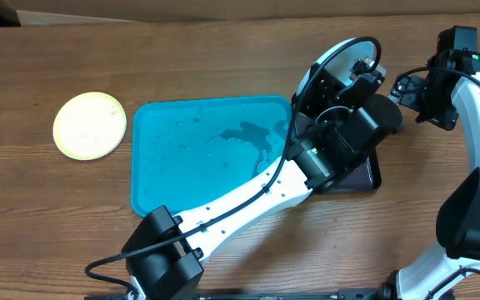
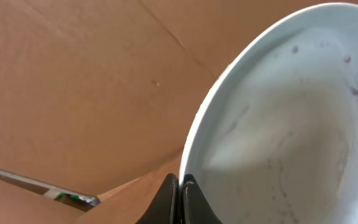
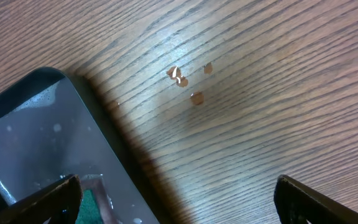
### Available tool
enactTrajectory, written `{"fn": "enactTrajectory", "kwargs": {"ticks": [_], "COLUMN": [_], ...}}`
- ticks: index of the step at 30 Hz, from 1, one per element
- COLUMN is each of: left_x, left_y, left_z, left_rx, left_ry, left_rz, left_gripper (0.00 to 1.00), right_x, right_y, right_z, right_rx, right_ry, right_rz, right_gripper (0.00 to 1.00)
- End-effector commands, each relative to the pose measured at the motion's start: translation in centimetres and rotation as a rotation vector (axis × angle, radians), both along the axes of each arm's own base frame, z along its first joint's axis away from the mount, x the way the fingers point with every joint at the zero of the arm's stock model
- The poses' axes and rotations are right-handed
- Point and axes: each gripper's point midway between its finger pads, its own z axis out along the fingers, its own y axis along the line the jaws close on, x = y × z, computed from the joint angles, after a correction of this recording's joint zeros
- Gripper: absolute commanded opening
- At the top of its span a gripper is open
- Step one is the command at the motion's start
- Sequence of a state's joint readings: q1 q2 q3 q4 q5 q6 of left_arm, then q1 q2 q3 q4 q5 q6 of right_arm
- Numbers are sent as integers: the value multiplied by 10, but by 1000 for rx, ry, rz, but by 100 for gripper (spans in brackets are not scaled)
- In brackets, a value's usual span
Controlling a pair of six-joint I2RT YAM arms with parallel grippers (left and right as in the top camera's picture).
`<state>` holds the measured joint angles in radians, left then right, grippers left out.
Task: Clean dirty plates on tray and stack at the side
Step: 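Lift the white plate with the left gripper and swing it leftward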
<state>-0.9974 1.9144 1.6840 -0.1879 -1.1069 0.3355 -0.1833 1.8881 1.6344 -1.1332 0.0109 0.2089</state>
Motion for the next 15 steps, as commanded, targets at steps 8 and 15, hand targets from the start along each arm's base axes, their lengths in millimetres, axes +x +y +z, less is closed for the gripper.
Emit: {"fn": "enactTrajectory", "kwargs": {"ticks": [8, 15], "left_x": [-1, 1], "left_y": [-13, -18], "left_z": [7, -19], "left_rx": [-107, -174], "left_ry": [4, 115], "left_rz": [-53, -115], "left_gripper": [4, 4], "right_x": [4, 4], "right_y": [-2, -2], "right_z": [7, 7], "right_rx": [-8, -8], "right_ry": [-25, -25], "right_rz": [-2, -2], "right_gripper": [100, 100]}}
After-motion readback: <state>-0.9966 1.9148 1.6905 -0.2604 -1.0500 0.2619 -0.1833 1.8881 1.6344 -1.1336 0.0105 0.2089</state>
